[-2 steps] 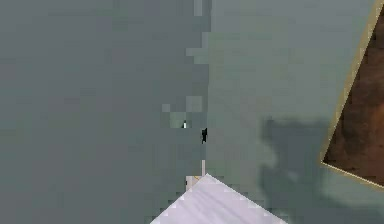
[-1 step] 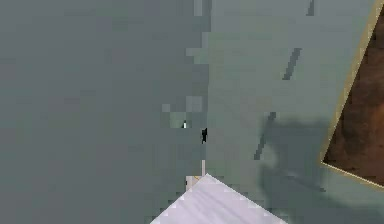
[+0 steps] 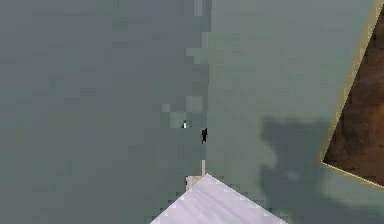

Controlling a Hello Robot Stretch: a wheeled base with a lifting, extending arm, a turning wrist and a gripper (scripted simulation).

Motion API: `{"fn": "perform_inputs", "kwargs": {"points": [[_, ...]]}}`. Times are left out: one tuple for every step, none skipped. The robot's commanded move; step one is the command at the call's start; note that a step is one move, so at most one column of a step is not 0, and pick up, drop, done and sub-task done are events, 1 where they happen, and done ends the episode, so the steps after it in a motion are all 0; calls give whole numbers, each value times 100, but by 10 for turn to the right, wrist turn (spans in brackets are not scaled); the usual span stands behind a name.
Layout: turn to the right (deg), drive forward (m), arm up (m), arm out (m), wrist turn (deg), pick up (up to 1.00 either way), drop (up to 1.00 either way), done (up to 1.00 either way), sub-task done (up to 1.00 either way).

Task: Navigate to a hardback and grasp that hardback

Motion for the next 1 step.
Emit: {"fn": "perform_inputs", "kwargs": {"points": [[0, 0, -30, 0, 0, 0, 0, 0, 0]]}}
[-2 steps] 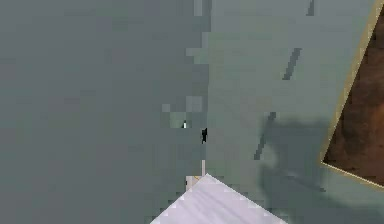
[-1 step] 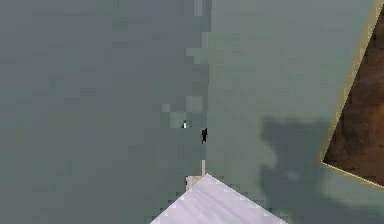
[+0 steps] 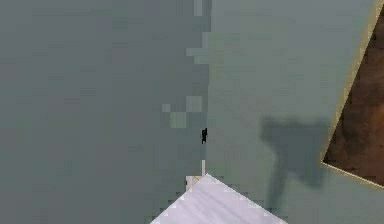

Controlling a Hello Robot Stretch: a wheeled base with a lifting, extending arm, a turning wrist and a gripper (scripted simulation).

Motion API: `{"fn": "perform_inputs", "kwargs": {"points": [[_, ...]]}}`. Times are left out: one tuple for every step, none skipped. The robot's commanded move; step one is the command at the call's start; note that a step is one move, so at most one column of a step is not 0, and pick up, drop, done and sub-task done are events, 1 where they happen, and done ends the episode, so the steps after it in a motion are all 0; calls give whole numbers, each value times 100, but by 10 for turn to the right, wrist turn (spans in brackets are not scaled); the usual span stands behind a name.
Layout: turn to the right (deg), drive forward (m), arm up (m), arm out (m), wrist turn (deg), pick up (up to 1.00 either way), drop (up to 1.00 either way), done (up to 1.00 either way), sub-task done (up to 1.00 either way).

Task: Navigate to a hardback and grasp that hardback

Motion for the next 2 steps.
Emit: {"fn": "perform_inputs", "kwargs": {"points": [[0, 0, 0, 0, 0, 100, 0, 0, 0], [0, 0, 10, 0, 0, 0, 0, 0, 0]]}}
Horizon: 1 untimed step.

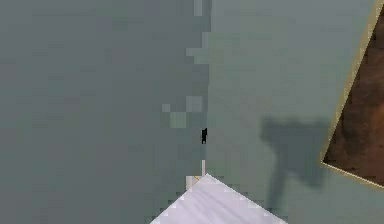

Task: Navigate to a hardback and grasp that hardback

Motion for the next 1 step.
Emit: {"fn": "perform_inputs", "kwargs": {"points": [[0, 0, 0, 0, 0, 0, 0, 100, 0]]}}
